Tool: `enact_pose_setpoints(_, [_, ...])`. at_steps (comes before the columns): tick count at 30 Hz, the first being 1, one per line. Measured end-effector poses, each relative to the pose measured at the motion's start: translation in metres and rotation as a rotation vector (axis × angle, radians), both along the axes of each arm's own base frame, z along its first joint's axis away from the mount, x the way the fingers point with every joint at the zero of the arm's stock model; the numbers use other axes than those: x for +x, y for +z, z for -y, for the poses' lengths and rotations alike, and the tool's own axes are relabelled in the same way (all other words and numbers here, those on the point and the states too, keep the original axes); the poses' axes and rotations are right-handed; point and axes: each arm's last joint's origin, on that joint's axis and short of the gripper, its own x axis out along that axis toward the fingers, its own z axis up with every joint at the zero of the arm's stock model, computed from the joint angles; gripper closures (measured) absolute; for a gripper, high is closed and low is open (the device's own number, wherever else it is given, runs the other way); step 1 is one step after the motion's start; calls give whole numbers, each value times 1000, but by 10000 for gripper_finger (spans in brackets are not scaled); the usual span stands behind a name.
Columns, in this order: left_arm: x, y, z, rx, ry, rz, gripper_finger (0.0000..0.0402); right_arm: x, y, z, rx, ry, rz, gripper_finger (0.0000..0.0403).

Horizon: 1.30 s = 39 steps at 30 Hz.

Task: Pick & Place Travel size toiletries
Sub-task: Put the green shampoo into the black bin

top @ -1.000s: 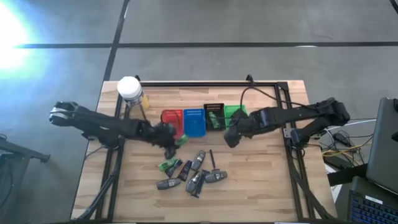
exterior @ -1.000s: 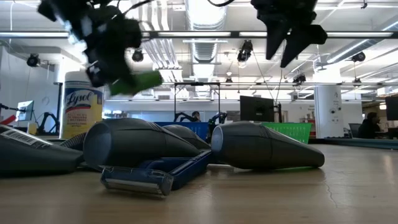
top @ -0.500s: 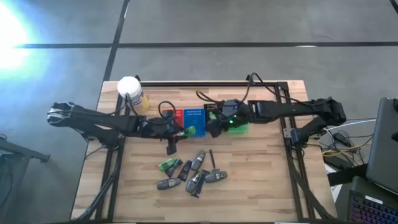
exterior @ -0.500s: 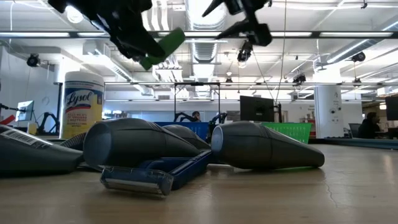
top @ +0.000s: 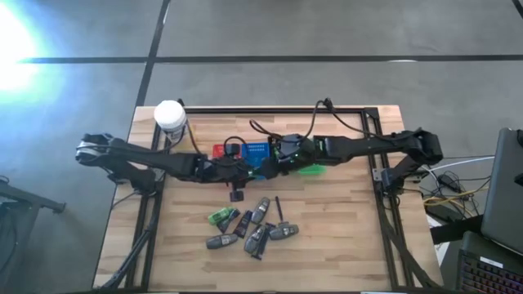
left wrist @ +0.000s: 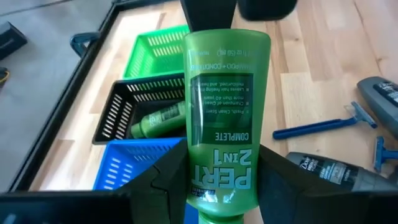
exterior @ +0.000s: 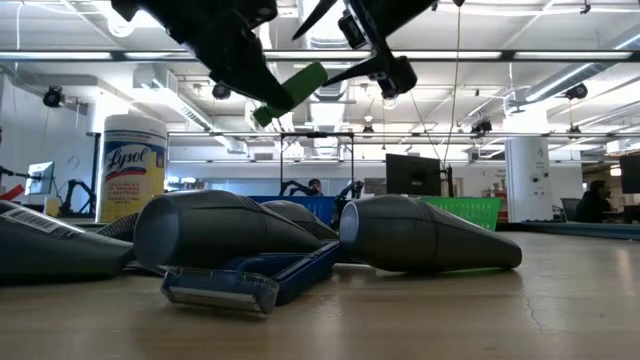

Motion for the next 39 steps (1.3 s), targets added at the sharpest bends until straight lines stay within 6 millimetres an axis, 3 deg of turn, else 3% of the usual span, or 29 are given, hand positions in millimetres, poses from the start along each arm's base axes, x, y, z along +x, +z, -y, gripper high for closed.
enact_pose_setpoints(5, [2, 3, 0, -2, -1, 9, 253, 2, -6, 0, 19, -12, -32, 112])
enact_pose_setpoints(12, [3, 6, 0, -6, -2, 40, 253, 3, -10, 1, 19, -25, -45, 158])
enact_pose_setpoints(24, [5, 9, 1, 4, -15, 70, 251, 2, -10, 2, 0, -37, -60, 271])
enact_pose_setpoints(28, [3, 10, 2, 7, -15, 67, 228, 2, -9, 3, -45, -27, -55, 310])
enact_pose_setpoints(34, [-18, 15, 2, -89, 70, -1, 167, -10, -13, 10, -174, -52, -198, 309])
enact_pose_setpoints(39, [-52, 14, -2, -236, 236, -109, 134, -34, -13, 13, -396, -151, -415, 303])
